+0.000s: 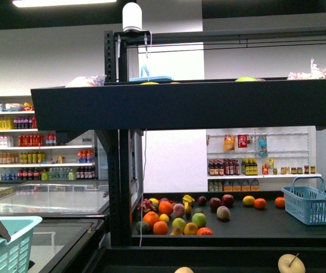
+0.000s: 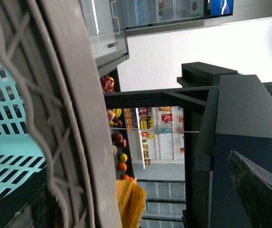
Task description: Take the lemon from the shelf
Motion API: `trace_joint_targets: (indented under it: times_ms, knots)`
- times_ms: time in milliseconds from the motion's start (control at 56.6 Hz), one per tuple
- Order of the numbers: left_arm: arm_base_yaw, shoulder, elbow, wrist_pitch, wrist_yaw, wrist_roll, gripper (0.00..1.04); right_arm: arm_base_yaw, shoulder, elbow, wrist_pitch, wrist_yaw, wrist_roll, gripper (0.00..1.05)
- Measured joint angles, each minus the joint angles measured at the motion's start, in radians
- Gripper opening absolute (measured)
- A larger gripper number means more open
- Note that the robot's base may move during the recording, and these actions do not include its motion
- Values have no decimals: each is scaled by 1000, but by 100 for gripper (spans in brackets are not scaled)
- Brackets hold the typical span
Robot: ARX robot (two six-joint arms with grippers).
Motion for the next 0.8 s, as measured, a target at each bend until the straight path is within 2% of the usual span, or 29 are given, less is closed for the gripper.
trace_joint_targets:
  times_ms: [424, 795]
  knots:
    - [-13, 63, 72, -37, -23, 30, 97, 0, 0, 0, 0, 0, 0, 97]
    - [-15, 51, 61, -89, -33, 66, 32, 0, 0, 0, 0, 0, 0, 97]
